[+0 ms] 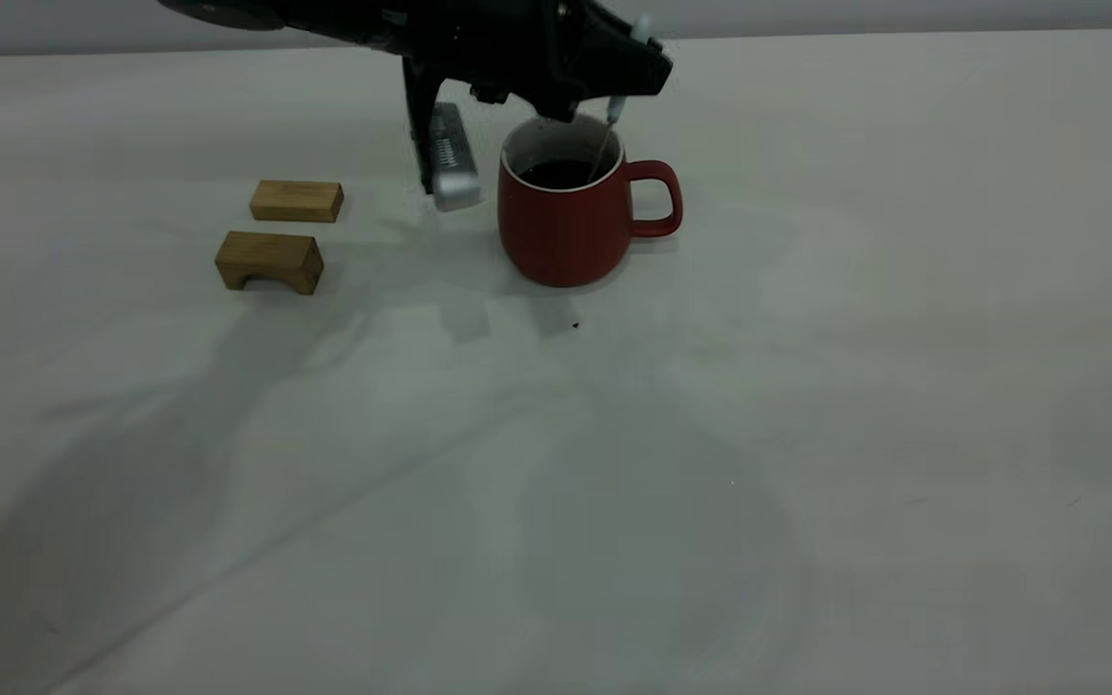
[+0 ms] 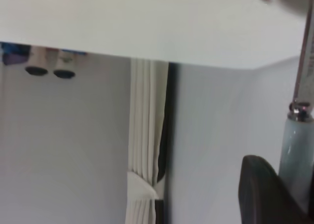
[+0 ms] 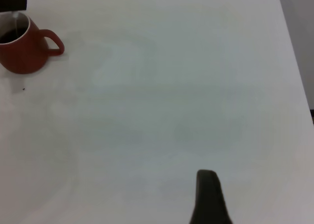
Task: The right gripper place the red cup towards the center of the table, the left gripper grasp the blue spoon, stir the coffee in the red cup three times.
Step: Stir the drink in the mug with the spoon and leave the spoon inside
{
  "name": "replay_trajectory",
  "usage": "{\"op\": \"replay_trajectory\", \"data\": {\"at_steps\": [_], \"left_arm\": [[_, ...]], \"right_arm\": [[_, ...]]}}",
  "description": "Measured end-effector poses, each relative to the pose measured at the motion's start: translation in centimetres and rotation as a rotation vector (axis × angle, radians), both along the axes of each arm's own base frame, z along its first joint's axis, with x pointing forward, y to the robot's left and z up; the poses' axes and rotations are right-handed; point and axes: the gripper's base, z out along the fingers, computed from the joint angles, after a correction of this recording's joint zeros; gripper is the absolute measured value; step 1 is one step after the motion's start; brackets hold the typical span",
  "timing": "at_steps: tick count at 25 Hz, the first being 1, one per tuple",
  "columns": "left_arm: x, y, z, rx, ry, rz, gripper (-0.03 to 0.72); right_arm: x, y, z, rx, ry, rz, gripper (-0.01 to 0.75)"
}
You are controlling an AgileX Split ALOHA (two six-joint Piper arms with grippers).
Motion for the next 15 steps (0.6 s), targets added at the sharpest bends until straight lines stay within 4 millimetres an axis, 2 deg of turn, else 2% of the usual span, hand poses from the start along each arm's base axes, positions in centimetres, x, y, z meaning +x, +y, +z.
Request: {"op": "replay_trajectory", "data": {"at_steps": [6,11,15], "left_arm": [[1.4,1.6,0.0,0.020,-0.008,0.104,0.147],[2.4,0.3,0.6,0.018,-0.087,0.123,0.147],[1.9,-1.0,0.1,0.005,-0.087,0.086,0.147]], "right_arm": [[0.0,0.0,0.0,0.000,0.000,0.000,0.574],[0.0,0.0,0.0,0.000,0.000,0.000,0.574],[0.0,0.0,0.0,0.000,0.000,0.000,0.574]]}}
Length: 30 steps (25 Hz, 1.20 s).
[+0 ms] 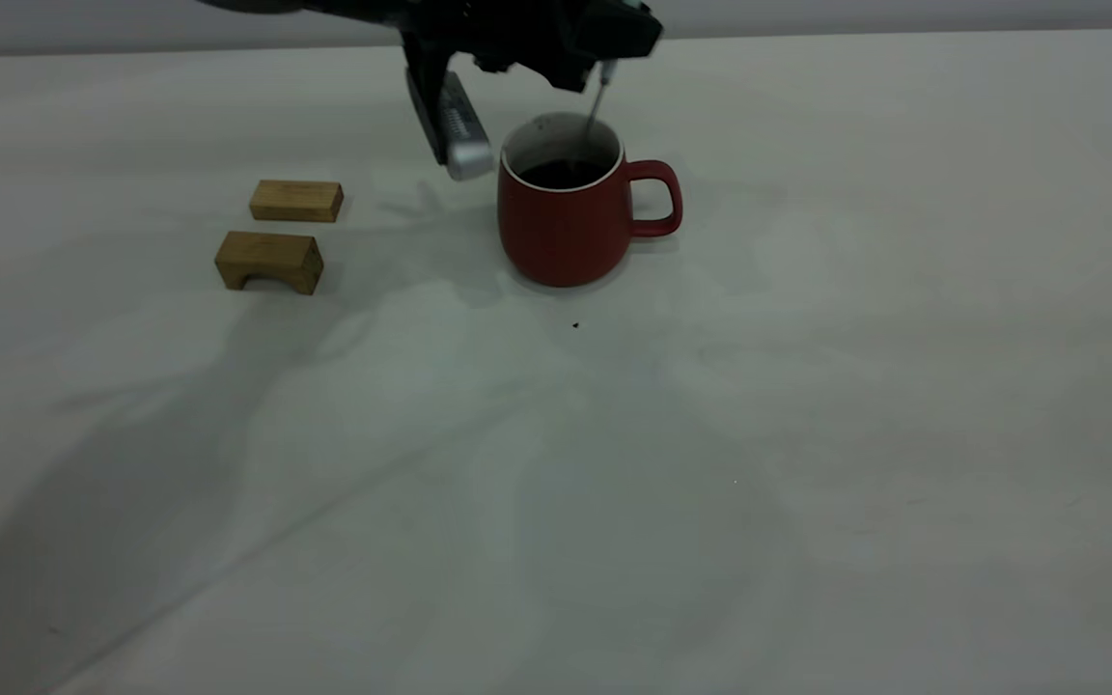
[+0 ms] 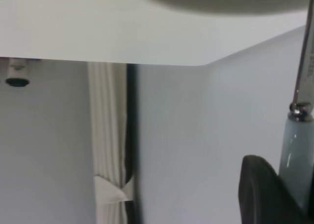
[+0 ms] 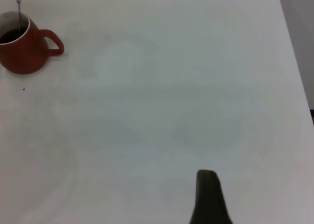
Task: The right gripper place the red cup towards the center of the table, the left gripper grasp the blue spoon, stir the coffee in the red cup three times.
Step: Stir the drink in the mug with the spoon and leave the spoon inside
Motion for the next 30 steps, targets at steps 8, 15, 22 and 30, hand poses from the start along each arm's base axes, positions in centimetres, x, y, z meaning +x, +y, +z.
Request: {"op": "replay_trajectory", "data": {"at_steps": [8,15,22,30], "left_arm": [[-0.9,1.1,-0.5,0.008,0.063,-0.138,0.147],[0.2,3.4,-0.8,0.032,0.106,-0.052,0.147],[0.3,0.6,-0.4,0.031,-0.051,-0.019,0.147],[-1.2,-1.0,-1.8,0.008,0.003,-0.125,0.147]], "right_arm": [[0.0,0.0,0.0,0.000,0.000,0.000,0.574],[0.0,0.0,0.0,0.000,0.000,0.000,0.574],[0.0,0.0,0.0,0.000,0.000,0.000,0.574],[0.0,0.0,0.0,0.000,0.000,0.000,0.574]]}}
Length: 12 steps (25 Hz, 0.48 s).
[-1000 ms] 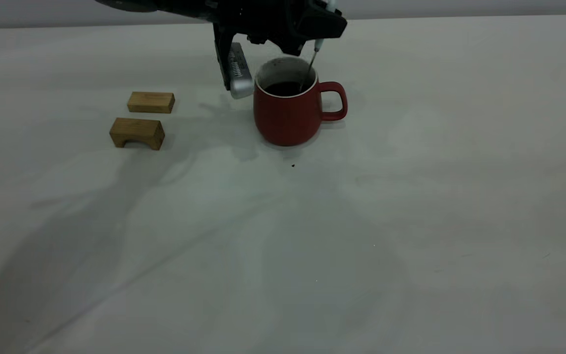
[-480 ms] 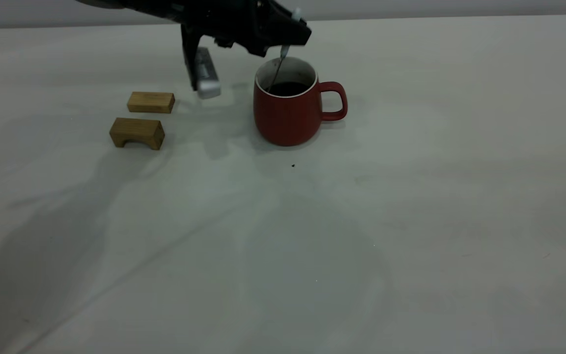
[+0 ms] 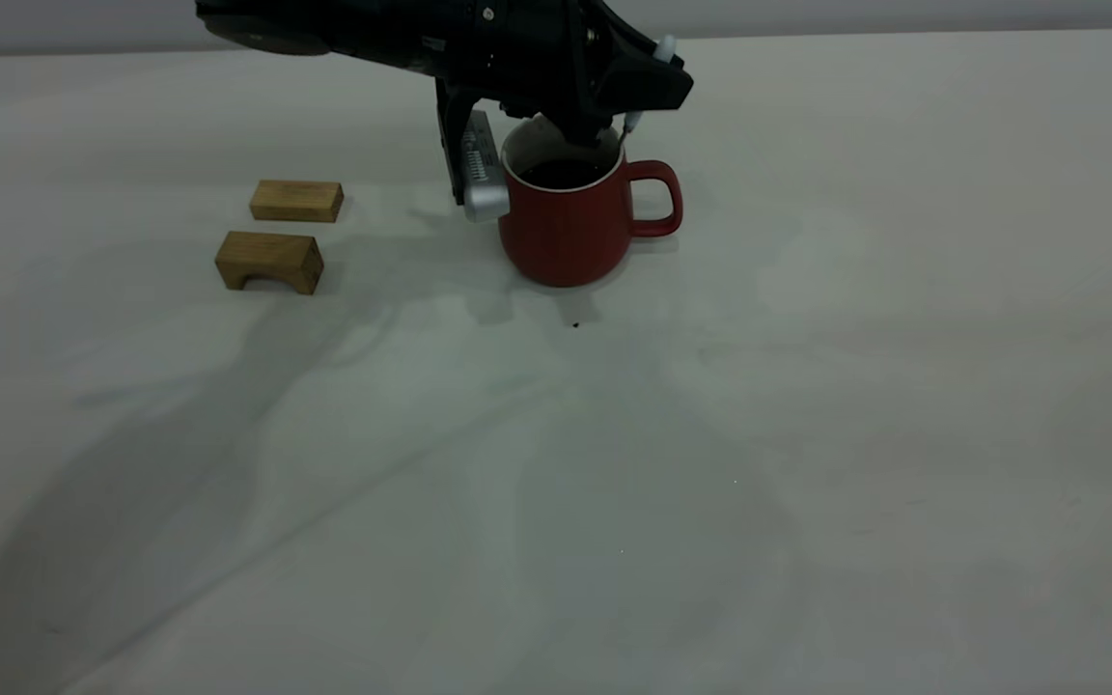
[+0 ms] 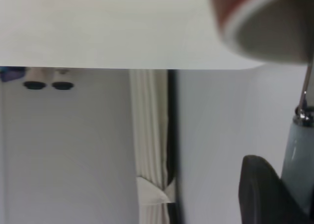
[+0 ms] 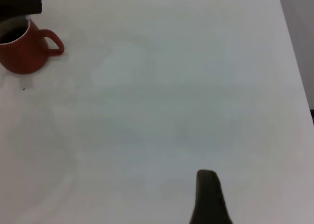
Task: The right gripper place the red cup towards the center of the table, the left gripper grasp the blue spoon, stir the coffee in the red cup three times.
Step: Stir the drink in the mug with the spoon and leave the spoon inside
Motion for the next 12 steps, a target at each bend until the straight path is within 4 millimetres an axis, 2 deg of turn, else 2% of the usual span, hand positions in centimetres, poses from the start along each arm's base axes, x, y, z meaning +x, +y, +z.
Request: {"op": "replay_trajectory", "data": {"at_steps": [3,7,12], "left_arm": [[-0.2,0.6,-0.2,0.014,0.050,-0.028,0.147],[0.2,2.5,-0.4,0.040,0.124,-0.018,0.147],[1.2,3.9,0.2,0.068,0.102,0.042,0.147]], "right_arm": [[0.0,0.0,0.0,0.000,0.000,0.000,0.574],[0.0,0.0,0.0,0.000,0.000,0.000,0.574],[0.0,0.0,0.0,0.000,0.000,0.000,0.574]]}}
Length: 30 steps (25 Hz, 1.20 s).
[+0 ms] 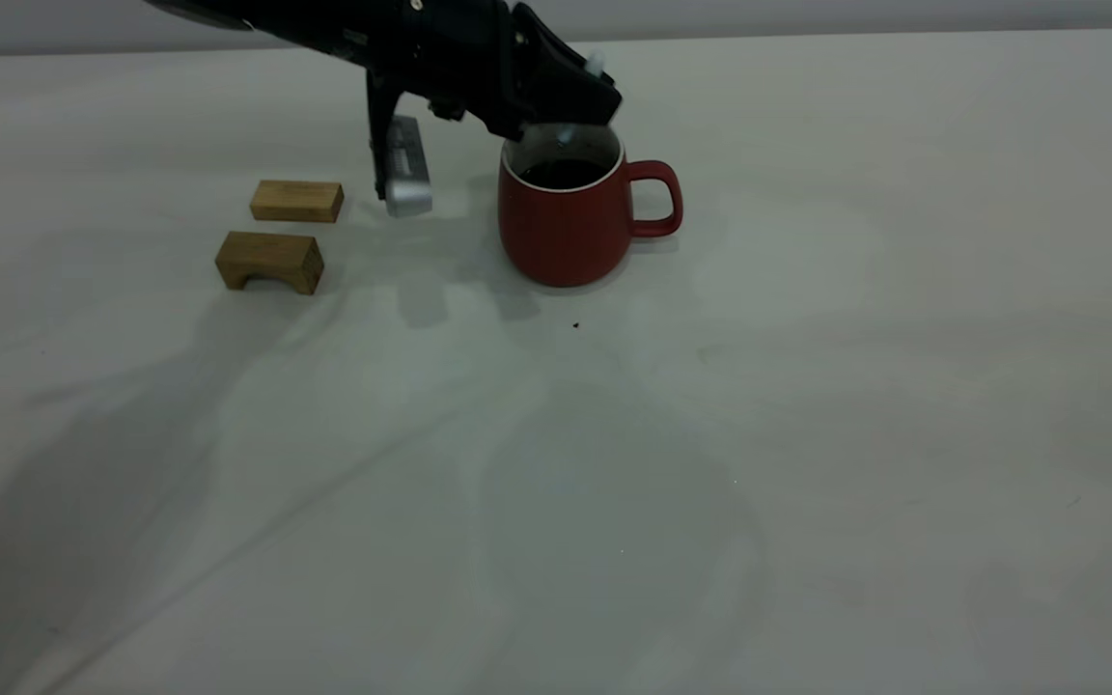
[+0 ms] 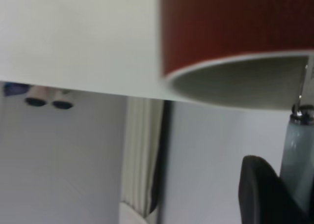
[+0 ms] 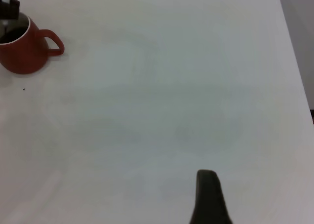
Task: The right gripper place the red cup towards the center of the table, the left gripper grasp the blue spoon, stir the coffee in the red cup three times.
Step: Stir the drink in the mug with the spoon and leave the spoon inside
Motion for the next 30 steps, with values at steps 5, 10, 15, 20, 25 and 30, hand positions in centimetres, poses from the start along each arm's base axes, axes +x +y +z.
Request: {"op": "replay_trajectory", "data": {"at_steps": [5,10,15,20,25,30], "left_arm": [[0.6,-0.4,0.2,0.007,-0.075,0.054,0.147],[0.3,-1.9,0.3,0.018,-0.135,0.029,0.147],[-0.2,-2.1,0.4,-0.009,-0.144,-0.039,0.147],[-0.4,-2.2,0.5,-0.017,-0.144,-0.058,0.147],[-0.5,-1.8,0.2,0.017,-0.154,-0.091,0.147],[-0.4,-1.0,-0.2,0.071,-0.170,-0.128,0.282]], "right_arm": [[0.0,0.0,0.0,0.000,0.001,0.000,0.574],[0.0,0.0,0.0,0.000,0.001,0.000,0.574],[0.0,0.0,0.0,0.000,0.001,0.000,0.574],[0.0,0.0,0.0,0.000,0.001,0.000,0.574],[0.0,0.0,0.0,0.000,0.001,0.000,0.574],[0.0,0.0,0.0,0.000,0.001,0.000,0.574]]}}
